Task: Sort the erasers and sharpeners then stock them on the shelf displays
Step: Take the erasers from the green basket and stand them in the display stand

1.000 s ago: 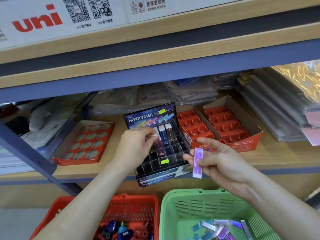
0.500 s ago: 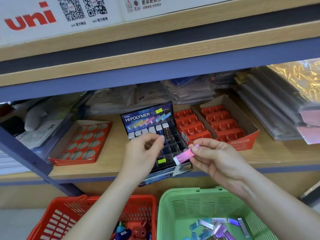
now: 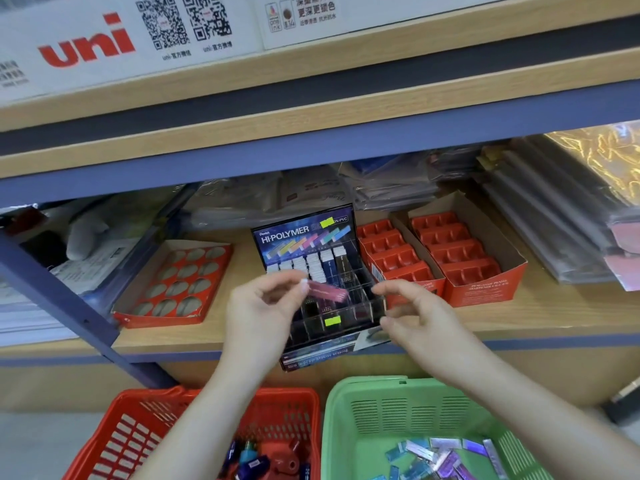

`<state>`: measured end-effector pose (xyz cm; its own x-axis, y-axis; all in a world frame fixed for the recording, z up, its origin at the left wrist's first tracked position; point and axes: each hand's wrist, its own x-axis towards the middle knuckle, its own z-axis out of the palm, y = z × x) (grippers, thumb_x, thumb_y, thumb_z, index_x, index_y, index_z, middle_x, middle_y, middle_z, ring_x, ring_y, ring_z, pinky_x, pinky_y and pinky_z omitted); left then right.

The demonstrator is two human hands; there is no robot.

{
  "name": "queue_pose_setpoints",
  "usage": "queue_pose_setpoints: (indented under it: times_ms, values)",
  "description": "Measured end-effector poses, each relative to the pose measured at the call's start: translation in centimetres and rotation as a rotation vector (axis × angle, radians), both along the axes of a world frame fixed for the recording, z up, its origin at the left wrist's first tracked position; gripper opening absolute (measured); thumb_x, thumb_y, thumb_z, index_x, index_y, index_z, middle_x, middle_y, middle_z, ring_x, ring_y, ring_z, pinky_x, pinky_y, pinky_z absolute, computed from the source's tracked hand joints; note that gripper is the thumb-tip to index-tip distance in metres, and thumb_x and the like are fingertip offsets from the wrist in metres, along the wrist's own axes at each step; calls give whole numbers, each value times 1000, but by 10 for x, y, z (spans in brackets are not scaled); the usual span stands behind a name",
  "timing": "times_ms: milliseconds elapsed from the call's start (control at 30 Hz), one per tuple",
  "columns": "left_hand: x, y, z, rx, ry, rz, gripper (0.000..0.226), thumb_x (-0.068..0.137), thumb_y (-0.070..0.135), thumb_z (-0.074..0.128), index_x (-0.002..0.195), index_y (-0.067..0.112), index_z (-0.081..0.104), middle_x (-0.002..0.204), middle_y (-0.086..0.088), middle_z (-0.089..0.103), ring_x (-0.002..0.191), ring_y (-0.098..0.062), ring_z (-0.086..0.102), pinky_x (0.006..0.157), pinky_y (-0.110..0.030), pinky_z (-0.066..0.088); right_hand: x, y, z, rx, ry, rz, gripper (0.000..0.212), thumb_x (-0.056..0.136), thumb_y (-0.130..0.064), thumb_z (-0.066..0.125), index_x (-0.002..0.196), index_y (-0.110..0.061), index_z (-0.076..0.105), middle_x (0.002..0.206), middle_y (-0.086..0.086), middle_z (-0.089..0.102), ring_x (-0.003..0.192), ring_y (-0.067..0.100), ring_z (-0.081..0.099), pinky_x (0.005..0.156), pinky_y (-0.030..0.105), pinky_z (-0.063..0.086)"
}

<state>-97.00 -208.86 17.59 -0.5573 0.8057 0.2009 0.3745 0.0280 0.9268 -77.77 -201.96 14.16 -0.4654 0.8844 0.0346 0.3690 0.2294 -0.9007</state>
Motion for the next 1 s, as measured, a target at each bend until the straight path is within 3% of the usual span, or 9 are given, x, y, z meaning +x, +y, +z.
queue_pose_setpoints:
  times_ms: [67,133,267,433,533,733,1000]
  values:
    - [-11,10,4,-6,185,38,10,82,16,74,85,25,76,74,12,71,67,3,60,64,-13,47,3,3,-5,208,-189,109,46,93,-13,59,132,-35,49,141,-17,43,124,2,45,102,12,29]
    - [-16,19,3,-19,380,38,9,83,19,73,89,24,77,81,14,70,72,5,60,67,-8,44,5,3,-10,271,-302,167,53,95,-16,56,143,-32,40,151,-19,29,136,3,33,107,10,20]
    - [-22,29,-5,52,647,-27,12,83,13,73,95,14,77,86,8,69,80,-7,63,81,-25,53,5,3,-14,313,-396,209,59,96,-17,53,147,-36,31,157,-19,15,137,9,36,111,28,35]
    - [-28,38,-4,83,965,-184,15,84,8,71,98,7,75,89,-3,71,81,-19,67,78,-34,57,6,4,-15,340,-427,217,60,96,-18,51,149,-34,26,158,-17,12,139,10,34,111,29,36]
    - [-28,42,-1,64,1034,-240,15,86,7,68,100,6,74,89,-4,70,81,-22,67,75,-35,58,6,3,-15,344,-436,223,60,96,-19,51,149,-33,26,158,-16,12,139,11,34,111,30,36]
    - [-28,40,-1,49,964,-250,13,87,11,68,98,10,75,90,0,70,85,-17,65,80,-26,49,6,3,-16,340,-433,226,61,96,-19,52,149,-33,26,158,-16,11,138,13,36,110,31,36]
    - [-27,41,-27,19,1148,-324,8,82,11,72,91,10,72,83,-1,68,76,-22,65,64,-34,57,7,2,-19,335,-416,224,64,94,-19,53,149,-36,25,158,-19,9,132,14,43,105,34,41]
